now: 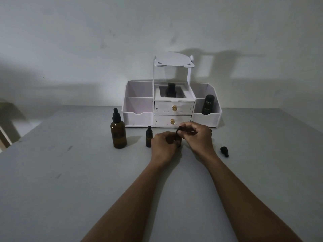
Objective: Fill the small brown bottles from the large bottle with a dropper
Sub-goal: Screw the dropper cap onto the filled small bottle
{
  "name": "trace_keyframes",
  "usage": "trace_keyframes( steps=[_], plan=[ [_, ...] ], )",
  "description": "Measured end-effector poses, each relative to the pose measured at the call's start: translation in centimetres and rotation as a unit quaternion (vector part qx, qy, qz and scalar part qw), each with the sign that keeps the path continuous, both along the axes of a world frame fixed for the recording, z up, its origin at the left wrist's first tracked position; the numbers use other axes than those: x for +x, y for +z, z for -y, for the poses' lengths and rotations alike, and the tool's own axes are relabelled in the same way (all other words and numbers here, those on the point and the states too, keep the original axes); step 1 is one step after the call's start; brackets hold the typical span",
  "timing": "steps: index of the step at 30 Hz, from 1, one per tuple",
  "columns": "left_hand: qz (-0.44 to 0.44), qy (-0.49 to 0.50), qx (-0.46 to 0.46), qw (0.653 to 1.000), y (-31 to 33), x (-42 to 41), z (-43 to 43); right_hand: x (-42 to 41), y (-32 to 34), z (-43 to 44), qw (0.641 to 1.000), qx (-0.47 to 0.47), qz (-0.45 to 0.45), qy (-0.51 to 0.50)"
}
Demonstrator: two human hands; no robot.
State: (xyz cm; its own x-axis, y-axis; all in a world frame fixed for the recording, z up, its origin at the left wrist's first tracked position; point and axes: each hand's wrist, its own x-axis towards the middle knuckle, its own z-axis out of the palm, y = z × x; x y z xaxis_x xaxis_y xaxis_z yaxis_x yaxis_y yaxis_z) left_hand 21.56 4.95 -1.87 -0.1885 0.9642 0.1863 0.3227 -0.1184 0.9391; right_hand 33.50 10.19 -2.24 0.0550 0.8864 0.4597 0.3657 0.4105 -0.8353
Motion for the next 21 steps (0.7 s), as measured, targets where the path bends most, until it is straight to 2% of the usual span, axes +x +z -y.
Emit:
trace_keyframes(
  steps=[12, 21],
  plan=[
    [-0.028, -0.008, -0.011, 1.0, -0.3, -0.4, 0.3, 0.3, 0.1, 0.9, 0.999, 0.02, 0.027, 0.001],
    [-0.016, -0.035, -0.028, 0.999, -0.9, -3.0, 3.4, 0.3, 1.5, 2.2, 0.993, 0.102, 0.049, -0.045]
  ],
)
